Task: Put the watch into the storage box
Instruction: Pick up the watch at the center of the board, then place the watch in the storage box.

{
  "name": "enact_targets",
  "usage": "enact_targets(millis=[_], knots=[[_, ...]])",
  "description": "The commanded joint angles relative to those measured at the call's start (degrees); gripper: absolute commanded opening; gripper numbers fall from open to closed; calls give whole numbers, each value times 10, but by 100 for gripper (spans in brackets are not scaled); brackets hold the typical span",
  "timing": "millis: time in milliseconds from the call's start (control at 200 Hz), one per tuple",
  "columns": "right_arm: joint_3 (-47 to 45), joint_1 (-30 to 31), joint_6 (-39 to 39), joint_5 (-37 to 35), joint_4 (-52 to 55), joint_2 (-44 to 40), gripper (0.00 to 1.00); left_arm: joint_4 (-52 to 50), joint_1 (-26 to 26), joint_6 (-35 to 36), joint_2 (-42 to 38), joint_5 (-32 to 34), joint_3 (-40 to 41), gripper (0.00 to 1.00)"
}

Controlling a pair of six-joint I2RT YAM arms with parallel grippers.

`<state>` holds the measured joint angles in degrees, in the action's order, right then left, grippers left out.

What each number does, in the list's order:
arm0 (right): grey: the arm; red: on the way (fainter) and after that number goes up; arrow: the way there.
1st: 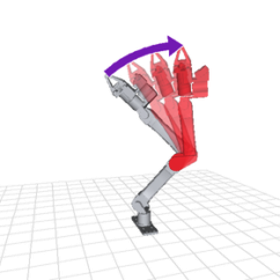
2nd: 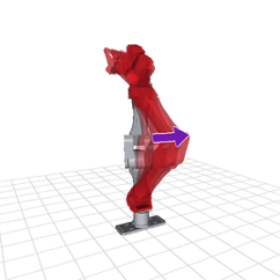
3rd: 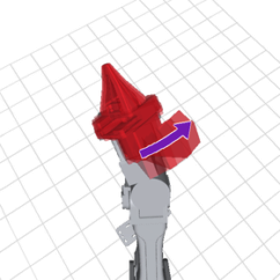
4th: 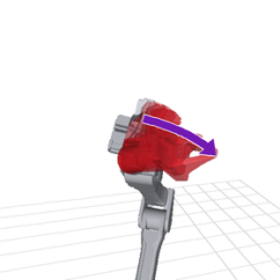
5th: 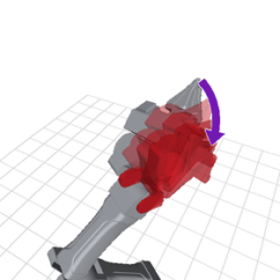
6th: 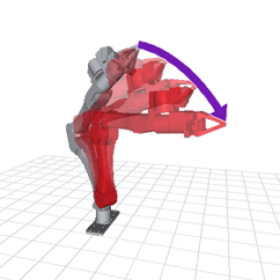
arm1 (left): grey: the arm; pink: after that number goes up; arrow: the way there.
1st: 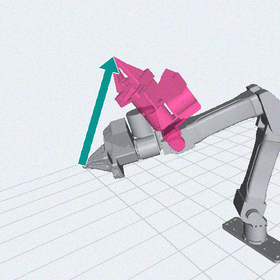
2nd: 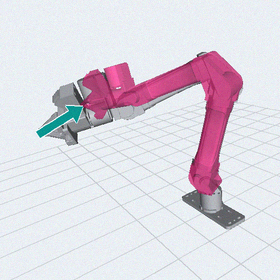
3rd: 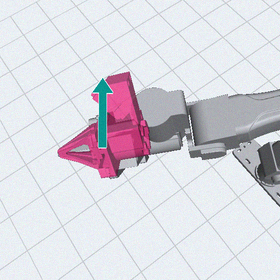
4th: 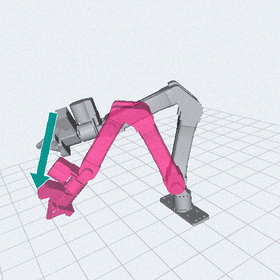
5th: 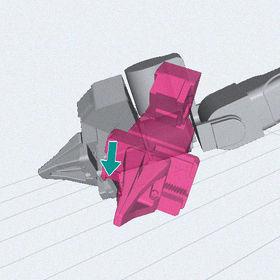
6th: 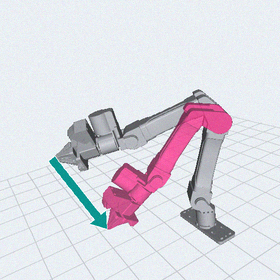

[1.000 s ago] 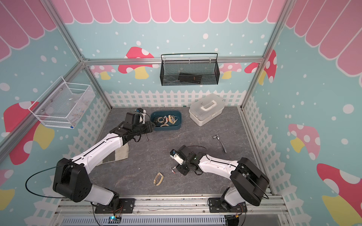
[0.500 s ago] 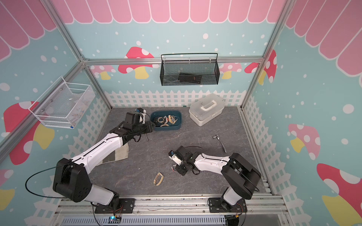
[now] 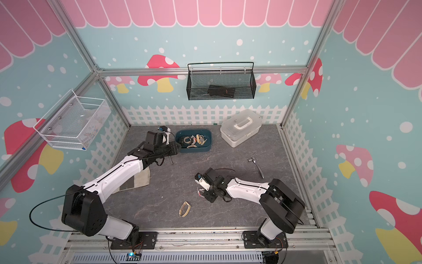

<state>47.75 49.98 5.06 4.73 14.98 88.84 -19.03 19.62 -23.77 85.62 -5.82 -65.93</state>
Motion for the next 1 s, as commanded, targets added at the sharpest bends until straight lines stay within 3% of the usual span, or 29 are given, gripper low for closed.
enact_targets(millis=[0, 265, 455, 690, 996], knots=[[46, -7, -21, -1, -22, -19, 0, -4, -2, 12, -18, 4, -12, 43], [229, -113, -35, 48, -18, 81, 0, 0, -2, 8, -50, 4, -9, 43], [435, -159, -37, 66, 34, 206, 0, 0, -2, 7, -69, 11, 7, 43], [666, -177, -43, 74, 102, 367, 0, 0, -2, 7, -87, 13, 23, 43], [892, -181, -39, 67, 151, 545, 0, -6, -2, 19, -108, 24, 36, 43]])
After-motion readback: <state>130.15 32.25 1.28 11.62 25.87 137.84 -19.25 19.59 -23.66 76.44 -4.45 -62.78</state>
